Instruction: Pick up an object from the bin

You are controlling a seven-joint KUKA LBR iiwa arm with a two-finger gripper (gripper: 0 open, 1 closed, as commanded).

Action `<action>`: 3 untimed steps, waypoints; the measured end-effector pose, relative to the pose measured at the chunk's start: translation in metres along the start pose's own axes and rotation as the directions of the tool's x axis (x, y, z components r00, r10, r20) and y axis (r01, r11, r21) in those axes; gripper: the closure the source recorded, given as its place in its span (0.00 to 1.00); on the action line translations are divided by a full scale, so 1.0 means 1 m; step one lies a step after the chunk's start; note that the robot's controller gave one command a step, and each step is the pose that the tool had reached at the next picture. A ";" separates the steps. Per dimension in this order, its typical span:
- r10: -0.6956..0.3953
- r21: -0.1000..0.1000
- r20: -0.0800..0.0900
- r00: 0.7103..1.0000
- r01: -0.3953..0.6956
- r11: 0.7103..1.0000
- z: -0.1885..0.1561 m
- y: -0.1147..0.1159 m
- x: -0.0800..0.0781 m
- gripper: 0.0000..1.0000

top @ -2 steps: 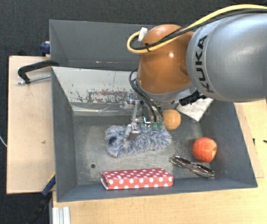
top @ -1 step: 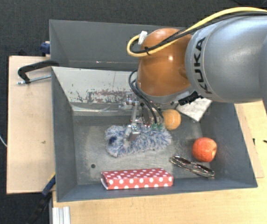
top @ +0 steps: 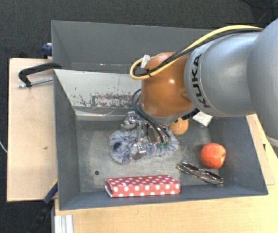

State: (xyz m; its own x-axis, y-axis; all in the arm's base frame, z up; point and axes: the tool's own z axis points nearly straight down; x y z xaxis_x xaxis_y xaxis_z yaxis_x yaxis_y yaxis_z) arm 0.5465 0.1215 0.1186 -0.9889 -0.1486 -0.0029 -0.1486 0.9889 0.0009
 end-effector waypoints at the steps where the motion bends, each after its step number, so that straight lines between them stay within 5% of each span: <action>1: -0.048 -0.002 0.009 0.999 0.048 0.999 0.043 -0.021 -0.036 1.00; 3: 0.010 -0.004 0.003 1.000 -0.010 1.000 0.038 -0.034 -0.038 1.00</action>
Offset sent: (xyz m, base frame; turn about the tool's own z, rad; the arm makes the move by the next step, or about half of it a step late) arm 0.0000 0.0000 0.0000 0.0000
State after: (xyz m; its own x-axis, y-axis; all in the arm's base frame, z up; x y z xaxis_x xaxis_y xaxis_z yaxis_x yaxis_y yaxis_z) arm 0.5890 0.0937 0.0809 -0.9904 -0.1383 -0.0061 -0.1383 0.9904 0.0049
